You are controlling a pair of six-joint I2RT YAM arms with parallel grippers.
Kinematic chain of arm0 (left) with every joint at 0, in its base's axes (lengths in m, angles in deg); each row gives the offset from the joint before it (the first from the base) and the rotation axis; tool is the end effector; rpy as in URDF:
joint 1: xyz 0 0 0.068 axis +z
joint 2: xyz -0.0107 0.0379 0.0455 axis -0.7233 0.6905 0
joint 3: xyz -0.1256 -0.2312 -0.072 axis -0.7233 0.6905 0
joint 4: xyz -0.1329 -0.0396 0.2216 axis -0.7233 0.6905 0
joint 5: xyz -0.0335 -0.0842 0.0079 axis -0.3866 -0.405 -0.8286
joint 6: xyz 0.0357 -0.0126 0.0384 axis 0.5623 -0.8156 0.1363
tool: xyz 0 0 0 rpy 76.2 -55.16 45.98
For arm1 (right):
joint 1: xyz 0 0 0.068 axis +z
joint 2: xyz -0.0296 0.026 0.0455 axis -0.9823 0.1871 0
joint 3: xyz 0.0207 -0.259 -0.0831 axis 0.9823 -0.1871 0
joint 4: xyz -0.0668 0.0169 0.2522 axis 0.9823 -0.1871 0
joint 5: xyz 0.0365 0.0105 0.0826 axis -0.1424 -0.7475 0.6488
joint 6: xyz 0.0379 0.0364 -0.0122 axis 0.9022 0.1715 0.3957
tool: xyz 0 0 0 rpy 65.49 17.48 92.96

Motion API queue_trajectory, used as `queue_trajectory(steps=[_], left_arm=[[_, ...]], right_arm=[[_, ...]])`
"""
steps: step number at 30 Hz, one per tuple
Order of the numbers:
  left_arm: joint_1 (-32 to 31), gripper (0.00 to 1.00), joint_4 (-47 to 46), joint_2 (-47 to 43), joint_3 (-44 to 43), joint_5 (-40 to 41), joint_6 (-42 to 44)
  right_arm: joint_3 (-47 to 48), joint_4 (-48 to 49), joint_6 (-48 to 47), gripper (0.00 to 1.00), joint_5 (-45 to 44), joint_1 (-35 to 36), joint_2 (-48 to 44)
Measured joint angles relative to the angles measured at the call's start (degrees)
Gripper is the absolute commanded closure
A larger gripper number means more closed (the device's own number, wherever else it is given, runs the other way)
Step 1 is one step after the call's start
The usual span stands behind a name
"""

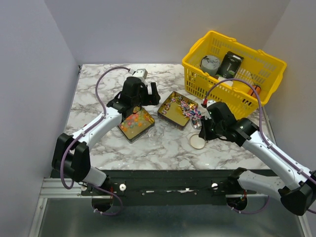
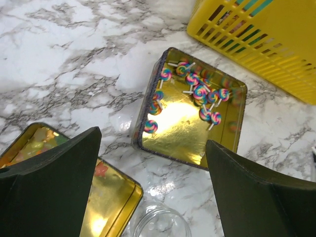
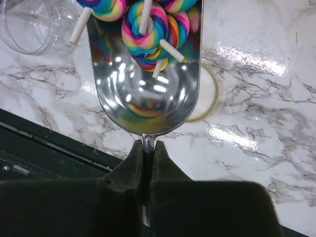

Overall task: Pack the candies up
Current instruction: Scoop the fake candies from the storage box.

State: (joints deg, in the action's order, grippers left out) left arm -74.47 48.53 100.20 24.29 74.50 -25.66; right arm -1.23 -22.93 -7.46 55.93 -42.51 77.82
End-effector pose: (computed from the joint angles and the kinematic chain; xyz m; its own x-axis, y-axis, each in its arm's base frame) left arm 0.3016 -0.1624 0.3001 -0.5780 -0.1963 -0.7921 0.2605 0.8755 -0.4070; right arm 0.1622 0.1189 0.2979 -0.7839 -0.1913 -0.5906 -0.3438 0.9259 0.1564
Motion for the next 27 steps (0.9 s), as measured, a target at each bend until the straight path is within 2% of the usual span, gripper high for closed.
queue_trajectory(steps=[9, 15, 22, 27], left_arm=[[0.5, 0.01, 4.0, -10.5, 8.1, 8.0, -0.1], [2.0, 0.01, 4.5, -17.0, 13.9, 9.9, -0.2], [3.2, 0.01, 5.1, -19.3, 18.4, 11.1, -0.3], [3.7, 0.01, 5.6, -19.6, 19.1, 11.3, -0.4]], right_arm=[[0.0, -1.8, 2.0, 0.99, -1.9, 4.9, -0.4], [1.5, -4.2, 3.0, 0.99, -2.3, 10.9, 0.4], [4.0, -6.4, 3.3, 0.99, -2.3, 14.4, 1.6], [5.2, -6.5, 4.8, 0.99, -2.5, 19.4, 4.7]])
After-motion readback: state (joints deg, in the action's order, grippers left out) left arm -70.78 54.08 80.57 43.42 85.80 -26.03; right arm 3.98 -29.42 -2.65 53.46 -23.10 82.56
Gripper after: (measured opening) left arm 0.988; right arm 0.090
